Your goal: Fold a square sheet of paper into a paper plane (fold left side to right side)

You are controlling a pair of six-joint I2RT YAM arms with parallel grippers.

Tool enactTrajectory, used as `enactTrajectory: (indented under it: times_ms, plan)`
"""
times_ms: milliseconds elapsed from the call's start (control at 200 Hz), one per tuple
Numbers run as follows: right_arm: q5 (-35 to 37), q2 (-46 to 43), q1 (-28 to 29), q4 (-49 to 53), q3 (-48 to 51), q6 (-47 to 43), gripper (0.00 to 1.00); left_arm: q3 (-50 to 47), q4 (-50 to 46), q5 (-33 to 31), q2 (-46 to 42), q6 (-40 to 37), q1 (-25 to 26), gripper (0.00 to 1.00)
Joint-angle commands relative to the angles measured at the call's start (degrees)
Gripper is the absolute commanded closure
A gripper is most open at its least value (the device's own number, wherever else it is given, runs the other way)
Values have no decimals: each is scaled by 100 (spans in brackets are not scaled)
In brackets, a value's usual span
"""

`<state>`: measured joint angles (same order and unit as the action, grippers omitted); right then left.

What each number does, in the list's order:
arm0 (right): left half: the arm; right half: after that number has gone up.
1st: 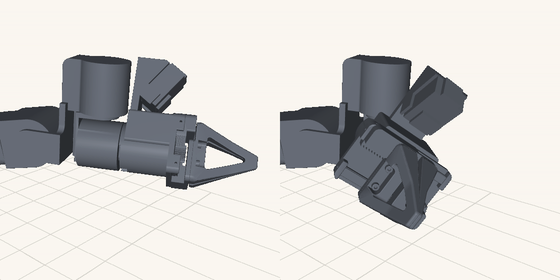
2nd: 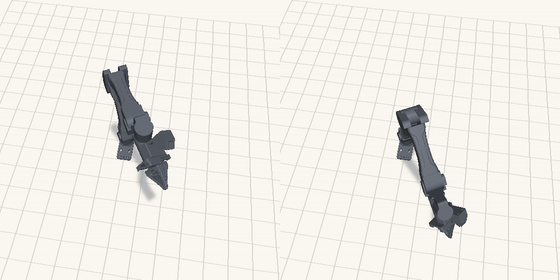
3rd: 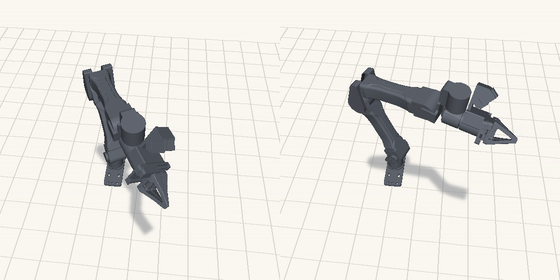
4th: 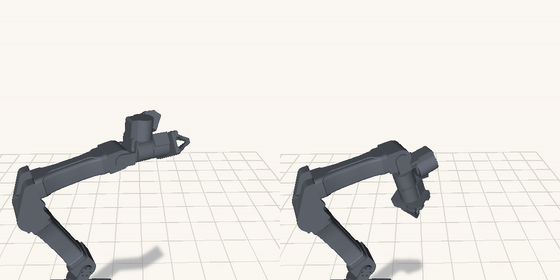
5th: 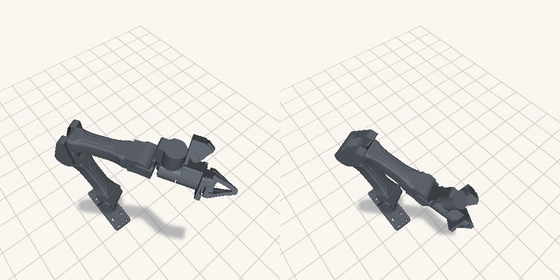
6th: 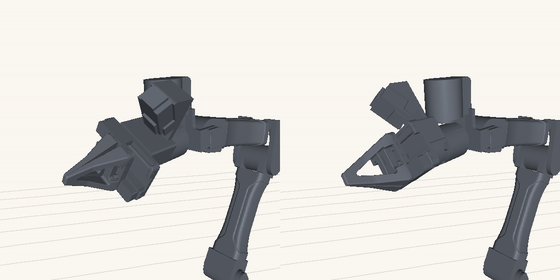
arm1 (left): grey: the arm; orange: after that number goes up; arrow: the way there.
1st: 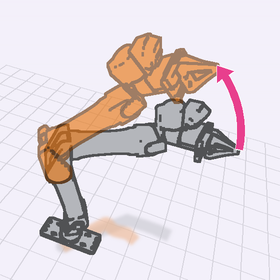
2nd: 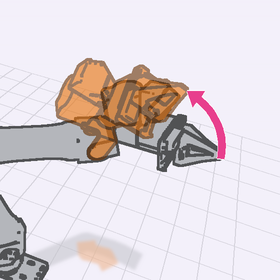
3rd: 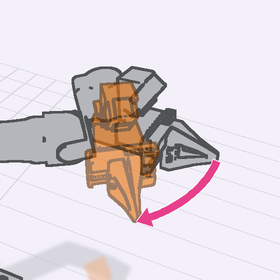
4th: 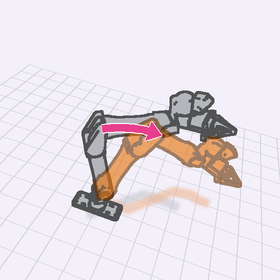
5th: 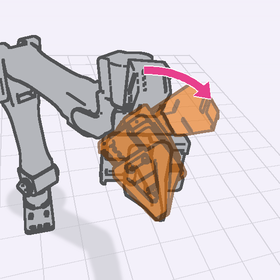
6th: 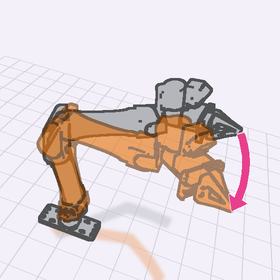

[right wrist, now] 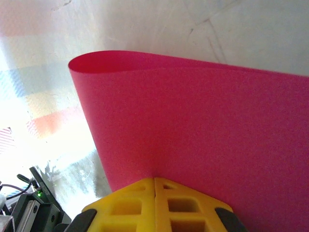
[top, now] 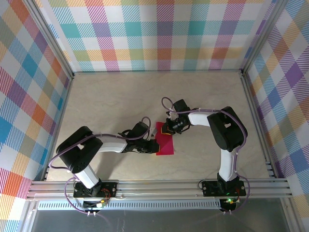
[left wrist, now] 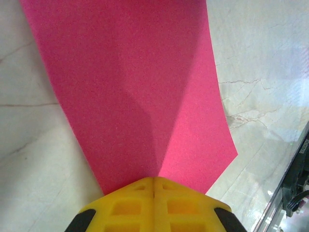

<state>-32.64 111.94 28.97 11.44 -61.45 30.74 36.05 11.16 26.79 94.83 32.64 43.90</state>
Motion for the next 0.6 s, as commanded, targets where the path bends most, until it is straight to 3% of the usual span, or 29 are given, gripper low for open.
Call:
enactTrajectory:
  times_ms: [0,360,595]
  plan:
    - [577,233,-93,20,63,-131,100,-370,-810,310,-15,206,221,100]
    - [479,234,-88,-87,67,-165,100,-652,-501,389,-322,479,223,100]
    - [270,103,-85,-255,164,-210,100,-307,-856,485,-791,333,117,100]
